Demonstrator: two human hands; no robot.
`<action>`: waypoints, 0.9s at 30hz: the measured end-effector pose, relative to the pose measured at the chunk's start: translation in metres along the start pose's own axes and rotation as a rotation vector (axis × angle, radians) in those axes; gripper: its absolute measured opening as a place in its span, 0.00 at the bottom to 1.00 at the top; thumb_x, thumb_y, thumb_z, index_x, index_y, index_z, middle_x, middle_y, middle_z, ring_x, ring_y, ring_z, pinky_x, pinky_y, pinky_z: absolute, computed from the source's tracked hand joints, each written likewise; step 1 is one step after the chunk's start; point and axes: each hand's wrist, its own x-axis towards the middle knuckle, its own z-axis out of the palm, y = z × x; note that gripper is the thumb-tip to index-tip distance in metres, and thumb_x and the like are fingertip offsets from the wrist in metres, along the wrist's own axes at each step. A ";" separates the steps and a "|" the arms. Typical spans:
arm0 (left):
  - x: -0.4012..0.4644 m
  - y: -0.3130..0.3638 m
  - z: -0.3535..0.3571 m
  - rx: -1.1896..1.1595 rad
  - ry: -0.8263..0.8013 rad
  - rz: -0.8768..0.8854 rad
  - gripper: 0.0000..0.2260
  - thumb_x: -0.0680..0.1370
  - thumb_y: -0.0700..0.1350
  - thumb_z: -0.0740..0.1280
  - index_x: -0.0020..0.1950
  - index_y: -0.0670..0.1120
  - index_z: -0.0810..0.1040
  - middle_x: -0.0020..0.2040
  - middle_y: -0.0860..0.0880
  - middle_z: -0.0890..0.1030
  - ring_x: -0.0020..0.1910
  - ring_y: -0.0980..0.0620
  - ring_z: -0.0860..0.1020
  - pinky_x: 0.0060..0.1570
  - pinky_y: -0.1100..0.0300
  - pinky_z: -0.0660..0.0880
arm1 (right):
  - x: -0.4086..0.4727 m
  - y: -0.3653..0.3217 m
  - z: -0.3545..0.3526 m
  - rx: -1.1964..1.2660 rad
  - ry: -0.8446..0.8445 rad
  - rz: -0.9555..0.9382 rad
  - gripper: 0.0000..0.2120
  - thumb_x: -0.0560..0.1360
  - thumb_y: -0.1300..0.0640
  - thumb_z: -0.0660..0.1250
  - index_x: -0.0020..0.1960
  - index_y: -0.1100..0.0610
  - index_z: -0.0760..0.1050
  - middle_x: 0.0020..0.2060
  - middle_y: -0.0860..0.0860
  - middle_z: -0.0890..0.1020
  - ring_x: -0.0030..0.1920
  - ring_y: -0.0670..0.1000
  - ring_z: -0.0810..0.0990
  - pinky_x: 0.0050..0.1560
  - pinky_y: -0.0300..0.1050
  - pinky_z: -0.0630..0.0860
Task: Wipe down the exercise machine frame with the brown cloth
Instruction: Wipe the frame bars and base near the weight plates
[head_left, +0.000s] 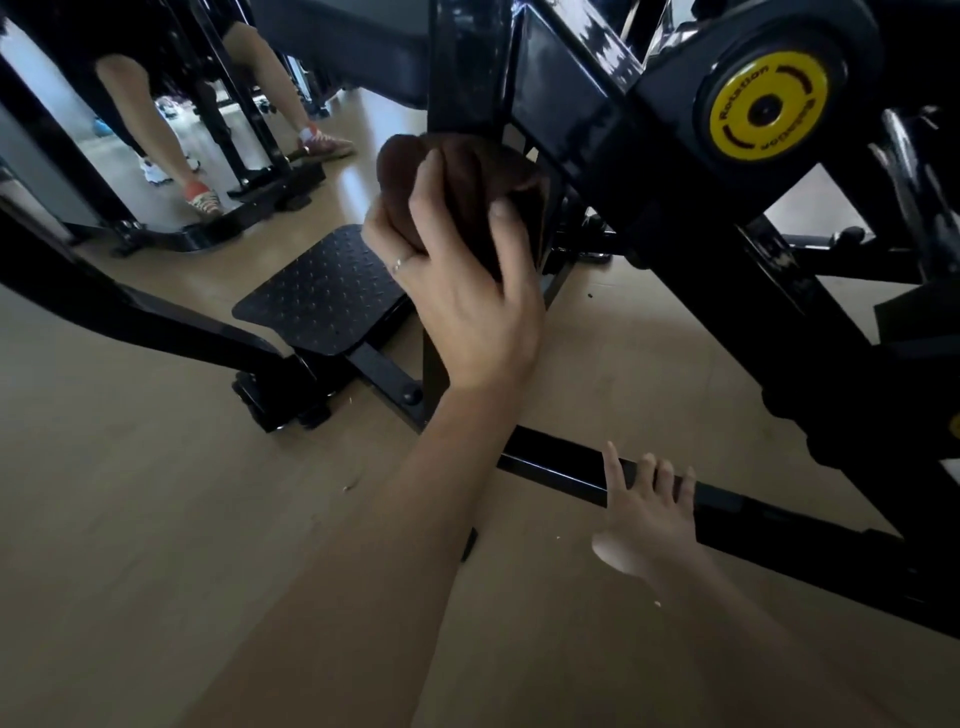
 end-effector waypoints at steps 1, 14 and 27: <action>-0.007 -0.003 0.000 -0.006 -0.045 0.018 0.22 0.81 0.46 0.66 0.74 0.40 0.70 0.71 0.37 0.61 0.69 0.65 0.62 0.71 0.66 0.64 | 0.000 0.000 0.000 -0.003 0.000 -0.001 0.52 0.73 0.51 0.64 0.82 0.51 0.30 0.80 0.63 0.47 0.80 0.66 0.42 0.78 0.67 0.35; -0.013 -0.013 -0.011 0.024 -0.174 -0.014 0.18 0.83 0.50 0.63 0.67 0.39 0.73 0.69 0.36 0.63 0.67 0.45 0.68 0.69 0.63 0.67 | 0.001 0.004 0.005 0.001 0.030 -0.017 0.53 0.73 0.50 0.65 0.82 0.50 0.30 0.80 0.62 0.48 0.80 0.66 0.43 0.78 0.67 0.36; 0.034 0.017 0.000 0.150 0.040 0.017 0.24 0.71 0.52 0.76 0.63 0.45 0.73 0.62 0.48 0.73 0.56 0.70 0.69 0.47 0.77 0.70 | 0.003 -0.003 0.015 -0.062 0.072 0.019 0.56 0.74 0.43 0.67 0.80 0.52 0.26 0.79 0.64 0.47 0.79 0.68 0.43 0.77 0.70 0.34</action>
